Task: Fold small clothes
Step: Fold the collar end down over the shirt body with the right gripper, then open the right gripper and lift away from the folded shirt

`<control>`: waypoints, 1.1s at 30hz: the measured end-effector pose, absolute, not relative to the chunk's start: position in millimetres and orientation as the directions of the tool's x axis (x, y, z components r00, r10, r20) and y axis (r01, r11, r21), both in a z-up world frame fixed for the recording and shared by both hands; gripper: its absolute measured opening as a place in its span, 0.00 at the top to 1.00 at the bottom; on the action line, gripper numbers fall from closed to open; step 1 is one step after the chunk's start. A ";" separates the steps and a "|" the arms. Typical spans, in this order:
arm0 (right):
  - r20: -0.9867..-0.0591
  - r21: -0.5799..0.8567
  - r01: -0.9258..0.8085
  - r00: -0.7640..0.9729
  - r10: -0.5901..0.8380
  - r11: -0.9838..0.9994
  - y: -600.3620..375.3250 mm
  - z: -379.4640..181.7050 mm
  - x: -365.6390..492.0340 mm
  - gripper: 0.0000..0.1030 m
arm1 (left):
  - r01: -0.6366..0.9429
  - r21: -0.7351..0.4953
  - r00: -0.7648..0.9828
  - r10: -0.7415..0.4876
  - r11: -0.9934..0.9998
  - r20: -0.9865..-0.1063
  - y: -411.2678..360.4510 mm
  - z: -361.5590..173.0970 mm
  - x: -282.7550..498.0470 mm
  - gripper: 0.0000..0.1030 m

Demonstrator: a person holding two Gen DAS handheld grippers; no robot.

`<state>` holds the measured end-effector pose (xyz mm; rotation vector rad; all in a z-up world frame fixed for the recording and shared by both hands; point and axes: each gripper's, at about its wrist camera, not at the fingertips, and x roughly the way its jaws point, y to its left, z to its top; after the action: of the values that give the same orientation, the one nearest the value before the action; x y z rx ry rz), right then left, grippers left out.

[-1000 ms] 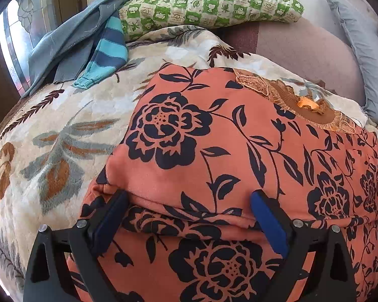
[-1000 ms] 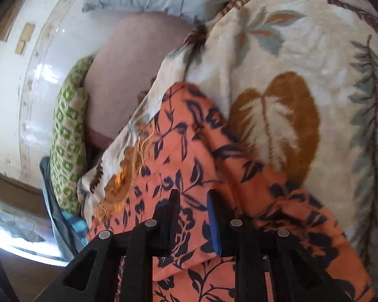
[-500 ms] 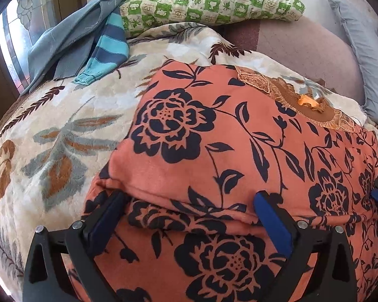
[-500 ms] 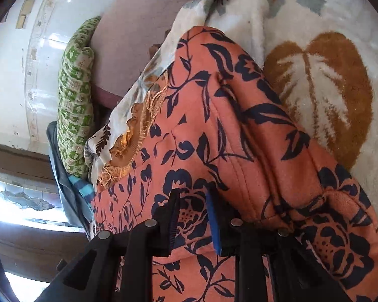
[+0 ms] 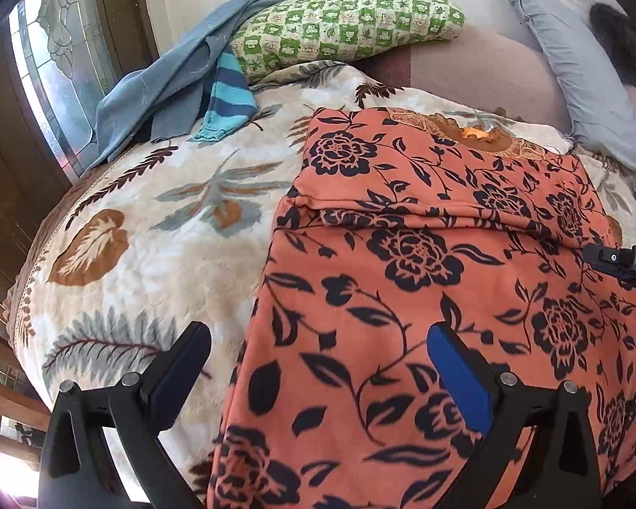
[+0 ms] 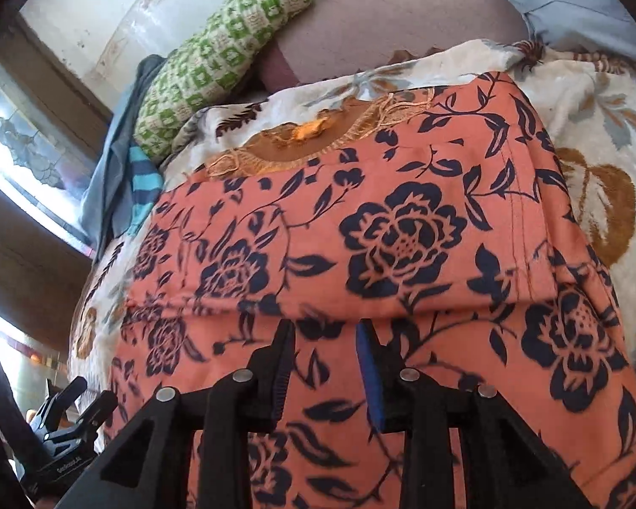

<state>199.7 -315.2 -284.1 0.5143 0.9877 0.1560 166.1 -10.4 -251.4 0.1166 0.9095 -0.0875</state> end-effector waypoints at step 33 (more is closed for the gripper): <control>-0.743 0.153 0.014 0.661 0.106 0.988 -260.4 -190.5 -21.7 0.46 | 0.266 0.102 0.758 -0.143 0.958 -0.636 -28.5 -154.6 36.9 0.01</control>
<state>-21.7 -260.4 -190.5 0.1499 0.8482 0.0521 36.9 -28.5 -154.6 0.1916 0.6751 -0.2244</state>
